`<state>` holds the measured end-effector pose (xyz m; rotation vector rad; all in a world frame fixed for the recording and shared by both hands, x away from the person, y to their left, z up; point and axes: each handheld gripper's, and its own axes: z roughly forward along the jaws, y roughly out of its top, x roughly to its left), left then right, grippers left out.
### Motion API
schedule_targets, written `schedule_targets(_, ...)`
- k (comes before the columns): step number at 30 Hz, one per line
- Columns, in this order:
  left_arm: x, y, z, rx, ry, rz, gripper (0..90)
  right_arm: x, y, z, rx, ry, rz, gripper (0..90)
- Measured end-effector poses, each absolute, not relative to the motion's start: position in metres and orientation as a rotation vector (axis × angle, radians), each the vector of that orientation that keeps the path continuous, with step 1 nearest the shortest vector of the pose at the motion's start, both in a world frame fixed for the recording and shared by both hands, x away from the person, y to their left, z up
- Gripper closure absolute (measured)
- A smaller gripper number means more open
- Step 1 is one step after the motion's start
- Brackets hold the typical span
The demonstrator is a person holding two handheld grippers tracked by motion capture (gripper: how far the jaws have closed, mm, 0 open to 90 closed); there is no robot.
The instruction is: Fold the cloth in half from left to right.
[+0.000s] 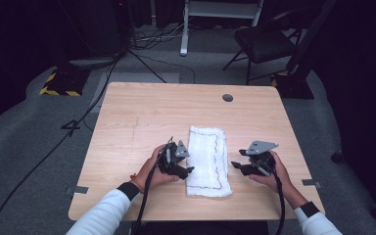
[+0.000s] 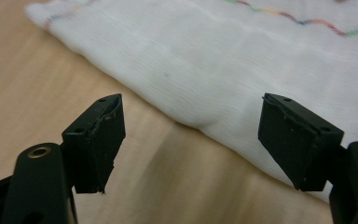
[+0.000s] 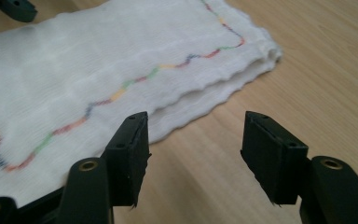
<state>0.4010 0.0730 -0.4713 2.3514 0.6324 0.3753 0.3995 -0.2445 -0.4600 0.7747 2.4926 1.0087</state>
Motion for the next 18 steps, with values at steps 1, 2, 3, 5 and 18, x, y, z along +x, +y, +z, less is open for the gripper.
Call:
schedule_targets(1, 0.406, 0.072, -0.47, 2.341, 0.639, 0.376, 23.4, 0.406, -0.244, -0.459, 0.797, 2.488, 1.012, 41.7)
schedule_targets(2, 0.411, 0.072, -0.47, 2.333, 0.633, 0.382, 23.4, 0.412, -0.243, -0.459, 0.809, 2.48, 1.02, 42.0)
schedule_targets(3, 0.416, 0.071, -0.469, 2.34, 0.624, 0.39, 23.4, 0.417, -0.242, -0.457, 0.82, 2.476, 1.034, 42.5)
schedule_targets(5, 0.425, 0.07, -0.468, 2.317, 0.642, 0.384, 23.4, 0.426, -0.239, -0.455, 0.827, 2.467, 1.04, 42.6)
schedule_targets(18, 0.484, 0.065, -0.468, 2.268, 0.774, 0.422, 25.8, 0.484, -0.21, -0.457, 0.87, 2.424, 0.986, 48.2)
